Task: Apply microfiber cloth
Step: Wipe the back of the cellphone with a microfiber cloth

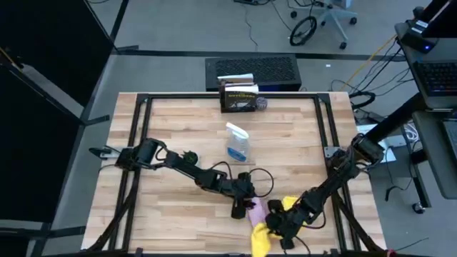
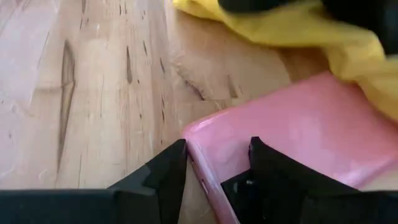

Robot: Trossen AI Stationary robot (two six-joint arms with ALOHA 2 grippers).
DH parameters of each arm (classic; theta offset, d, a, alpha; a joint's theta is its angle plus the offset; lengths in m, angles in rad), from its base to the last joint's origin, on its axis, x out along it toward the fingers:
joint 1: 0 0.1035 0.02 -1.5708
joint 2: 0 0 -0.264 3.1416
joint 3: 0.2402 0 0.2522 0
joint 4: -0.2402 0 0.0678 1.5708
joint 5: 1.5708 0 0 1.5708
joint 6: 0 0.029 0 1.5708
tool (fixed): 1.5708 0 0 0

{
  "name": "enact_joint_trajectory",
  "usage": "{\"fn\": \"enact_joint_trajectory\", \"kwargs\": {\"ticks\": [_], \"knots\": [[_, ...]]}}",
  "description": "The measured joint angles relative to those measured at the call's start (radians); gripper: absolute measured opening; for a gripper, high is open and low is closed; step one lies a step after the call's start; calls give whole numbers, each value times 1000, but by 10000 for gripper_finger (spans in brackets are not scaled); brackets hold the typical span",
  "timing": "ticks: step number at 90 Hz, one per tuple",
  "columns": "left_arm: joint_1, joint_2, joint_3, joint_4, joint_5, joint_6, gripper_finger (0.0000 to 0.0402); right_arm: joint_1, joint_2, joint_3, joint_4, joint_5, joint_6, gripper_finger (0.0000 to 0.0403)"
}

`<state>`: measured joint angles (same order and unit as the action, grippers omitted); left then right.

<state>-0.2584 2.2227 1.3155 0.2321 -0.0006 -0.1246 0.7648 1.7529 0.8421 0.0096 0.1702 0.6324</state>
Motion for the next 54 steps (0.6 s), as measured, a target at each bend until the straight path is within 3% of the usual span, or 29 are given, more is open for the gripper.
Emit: {"fn": "enact_joint_trajectory", "kwargs": {"ticks": [14, 20, 34, 54], "knots": [[-1, 0, 0, 0, -3, 0, 154, -62, -83, -1, -90, 293, -65, 15], [-1, 0, 0, 1, -4, 0, 154, -94, -91, -1, -128, 352, -68, 15], [-1, 0, 0, 1, -3, 0, 154, -152, -44, 0, -149, 335, -68, 15], [-2, 0, -1, -3, 8, 2, 154, -130, 45, 3, -48, 248, -7, 15]]}}
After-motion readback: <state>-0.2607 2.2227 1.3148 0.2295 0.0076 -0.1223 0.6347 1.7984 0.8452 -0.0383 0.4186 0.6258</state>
